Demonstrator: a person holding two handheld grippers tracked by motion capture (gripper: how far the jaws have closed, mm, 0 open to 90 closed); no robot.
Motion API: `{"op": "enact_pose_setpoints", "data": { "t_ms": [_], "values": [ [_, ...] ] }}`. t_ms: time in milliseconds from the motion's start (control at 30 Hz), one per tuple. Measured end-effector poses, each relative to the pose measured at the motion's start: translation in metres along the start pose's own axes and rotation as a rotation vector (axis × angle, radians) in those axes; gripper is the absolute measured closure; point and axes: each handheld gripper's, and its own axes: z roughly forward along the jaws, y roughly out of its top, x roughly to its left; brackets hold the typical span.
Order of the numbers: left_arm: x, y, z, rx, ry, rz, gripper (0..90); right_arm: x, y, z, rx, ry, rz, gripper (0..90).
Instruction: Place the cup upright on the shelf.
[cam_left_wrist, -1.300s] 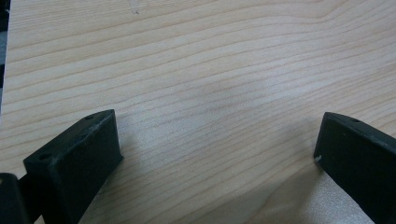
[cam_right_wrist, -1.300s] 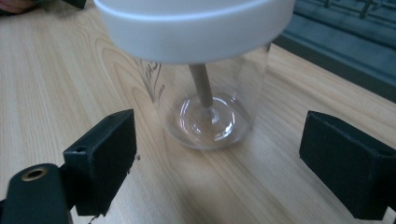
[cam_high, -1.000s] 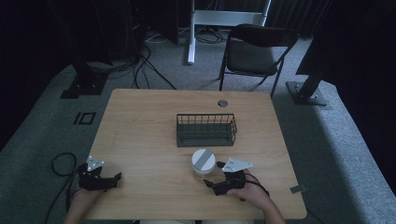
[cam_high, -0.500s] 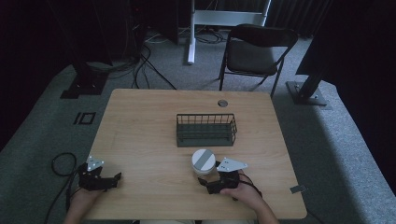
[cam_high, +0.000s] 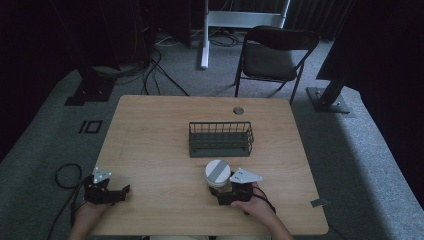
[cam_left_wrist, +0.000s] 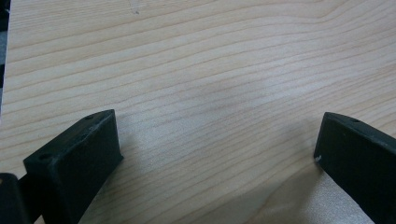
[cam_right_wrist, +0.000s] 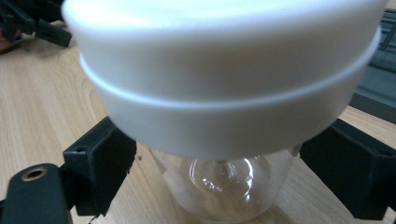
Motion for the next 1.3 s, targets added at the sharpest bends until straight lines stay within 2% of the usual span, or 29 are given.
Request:
{"op": "enact_pose_setpoints", "data": {
  "t_ms": [200,667,800,1100,1300],
  "values": [
    [0.000,0.000,0.000,0.000,0.000,0.000,0.6,0.004,0.000,0.005,0.009,-0.022,-0.017,10.8],
    [0.000,0.000,0.000,0.000,0.000,0.000,0.6,0.008,0.002,0.011,-0.001,-0.056,-0.020,11.5],
    [0.000,0.000,0.000,0.000,0.000,0.000,0.6,0.009,0.002,0.012,0.011,-0.074,-0.038,17.1],
    [0.000,0.000,0.000,0.000,0.004,-0.004,0.6,0.012,0.001,0.012,0.006,-0.088,-0.077,18.4],
    [0.000,0.000,0.000,0.000,0.004,-0.004,0.6,0.012,0.000,0.011,-0.005,-0.087,-0.062,18.5]
  ]
}}
